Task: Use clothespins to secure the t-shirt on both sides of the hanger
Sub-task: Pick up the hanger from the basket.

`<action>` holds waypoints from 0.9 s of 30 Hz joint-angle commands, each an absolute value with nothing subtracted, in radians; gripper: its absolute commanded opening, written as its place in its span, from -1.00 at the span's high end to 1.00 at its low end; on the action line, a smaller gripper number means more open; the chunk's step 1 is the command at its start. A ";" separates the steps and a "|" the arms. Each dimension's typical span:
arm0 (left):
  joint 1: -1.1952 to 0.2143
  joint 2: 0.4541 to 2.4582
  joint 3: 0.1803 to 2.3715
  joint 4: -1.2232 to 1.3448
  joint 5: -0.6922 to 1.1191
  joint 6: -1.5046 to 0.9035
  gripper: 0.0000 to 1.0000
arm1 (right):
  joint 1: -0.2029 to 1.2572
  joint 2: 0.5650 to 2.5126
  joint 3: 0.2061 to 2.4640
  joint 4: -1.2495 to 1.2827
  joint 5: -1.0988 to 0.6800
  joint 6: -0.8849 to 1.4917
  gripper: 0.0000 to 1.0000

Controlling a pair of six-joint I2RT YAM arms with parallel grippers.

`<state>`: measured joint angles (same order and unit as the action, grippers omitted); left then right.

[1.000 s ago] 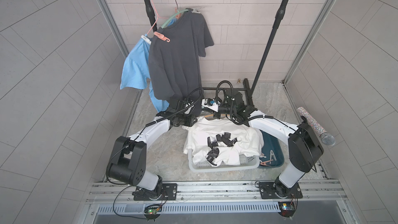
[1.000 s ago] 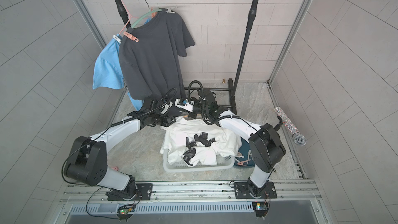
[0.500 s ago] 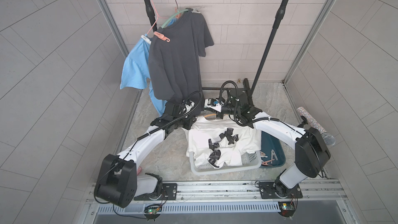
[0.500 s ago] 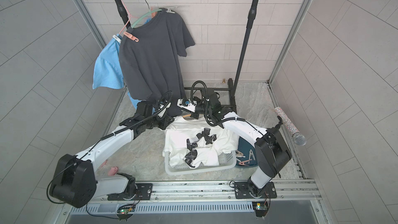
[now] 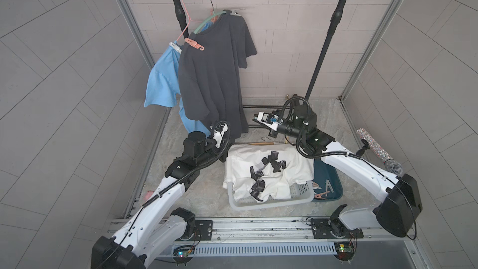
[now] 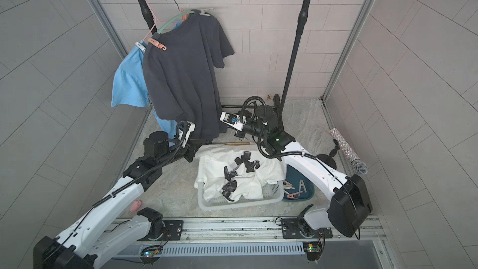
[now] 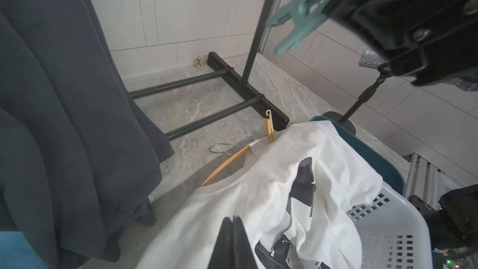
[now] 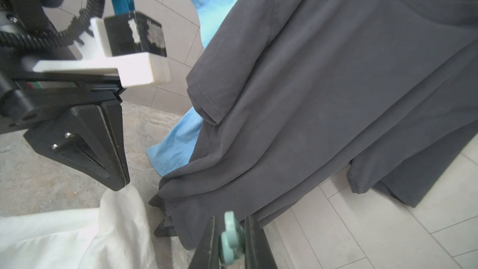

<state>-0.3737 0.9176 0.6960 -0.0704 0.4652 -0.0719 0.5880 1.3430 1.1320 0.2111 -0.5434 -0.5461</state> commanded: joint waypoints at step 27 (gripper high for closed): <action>-0.320 1.345 0.934 -0.366 0.182 -1.138 -0.70 | 0.611 1.128 0.823 0.330 -0.424 -0.282 1.00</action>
<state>-0.3183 1.3811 0.9733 -0.4450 0.1837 -0.9066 0.5991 1.1530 0.8307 0.2874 -0.4248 -0.3141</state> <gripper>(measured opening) 0.848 0.161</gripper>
